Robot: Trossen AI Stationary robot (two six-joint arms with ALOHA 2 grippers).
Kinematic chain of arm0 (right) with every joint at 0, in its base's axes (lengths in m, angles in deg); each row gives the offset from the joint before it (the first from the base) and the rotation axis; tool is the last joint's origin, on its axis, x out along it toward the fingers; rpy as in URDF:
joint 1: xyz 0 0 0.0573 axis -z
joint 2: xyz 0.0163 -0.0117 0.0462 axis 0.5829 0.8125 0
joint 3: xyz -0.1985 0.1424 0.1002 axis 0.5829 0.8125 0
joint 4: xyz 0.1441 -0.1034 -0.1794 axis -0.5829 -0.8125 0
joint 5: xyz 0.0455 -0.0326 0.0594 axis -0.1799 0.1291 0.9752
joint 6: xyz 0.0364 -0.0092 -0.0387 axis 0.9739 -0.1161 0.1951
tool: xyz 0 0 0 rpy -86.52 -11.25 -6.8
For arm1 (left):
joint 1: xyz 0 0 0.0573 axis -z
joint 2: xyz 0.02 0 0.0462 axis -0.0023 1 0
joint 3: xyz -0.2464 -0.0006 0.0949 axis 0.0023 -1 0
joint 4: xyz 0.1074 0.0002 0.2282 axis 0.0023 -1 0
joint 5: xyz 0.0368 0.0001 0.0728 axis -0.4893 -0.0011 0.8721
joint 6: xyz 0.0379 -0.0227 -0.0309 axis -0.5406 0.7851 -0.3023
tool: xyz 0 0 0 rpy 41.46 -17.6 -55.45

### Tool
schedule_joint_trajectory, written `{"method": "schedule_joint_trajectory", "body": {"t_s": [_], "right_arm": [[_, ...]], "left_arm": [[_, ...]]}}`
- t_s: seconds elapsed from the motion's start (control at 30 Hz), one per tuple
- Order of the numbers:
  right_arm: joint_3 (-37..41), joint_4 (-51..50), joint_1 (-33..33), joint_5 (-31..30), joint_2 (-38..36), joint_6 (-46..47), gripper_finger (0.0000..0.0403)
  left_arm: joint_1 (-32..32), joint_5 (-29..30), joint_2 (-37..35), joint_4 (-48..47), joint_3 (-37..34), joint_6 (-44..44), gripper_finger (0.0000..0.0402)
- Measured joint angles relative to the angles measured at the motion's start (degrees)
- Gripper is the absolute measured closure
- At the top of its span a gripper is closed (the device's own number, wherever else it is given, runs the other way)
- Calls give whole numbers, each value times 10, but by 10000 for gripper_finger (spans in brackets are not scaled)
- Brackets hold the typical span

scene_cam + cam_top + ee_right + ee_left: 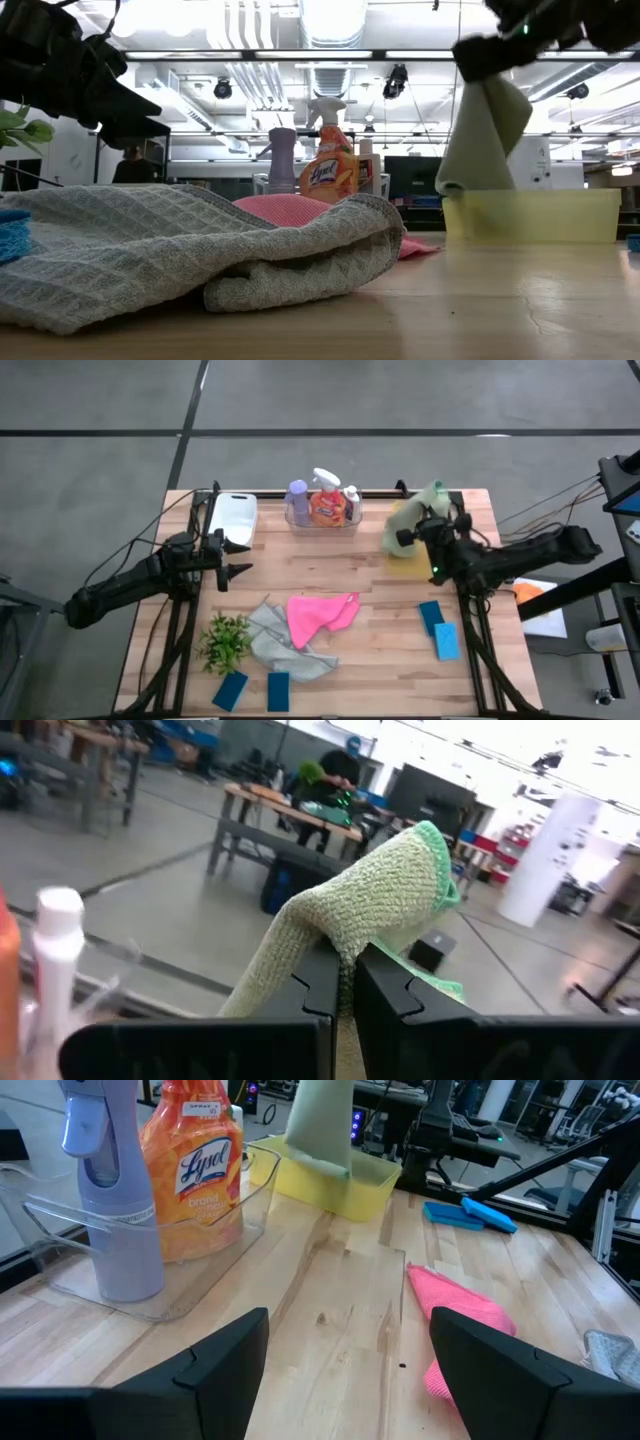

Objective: Pick & Place Kitchen Items
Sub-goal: Put the green towel into the yellow bin

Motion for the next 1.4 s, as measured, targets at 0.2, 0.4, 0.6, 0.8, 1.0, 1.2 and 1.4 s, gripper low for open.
{"method": "schedule_joint_trajectory", "body": {"t_s": [0.2,0.4,0.6,0.8,1.0,1.2,1.4], "right_arm": [[58,0,-11,3,51,116,385],[92,-6,-16,199,107,222,385],[93,-85,-4,264,149,341,385],[93,-225,13,340,168,494,385],[93,-279,16,341,178,557,385],[93,-280,16,343,175,556,385],[93,-281,16,344,151,565,382]], "left_arm": [[0,0,0,0,0,0,115],[0,0,0,0,0,0,115],[0,0,0,0,0,0,115],[0,0,0,0,0,10,115],[0,0,0,0,0,10,115],[0,0,0,0,0,11,115],[0,0,0,-3,0,11,115]]}}
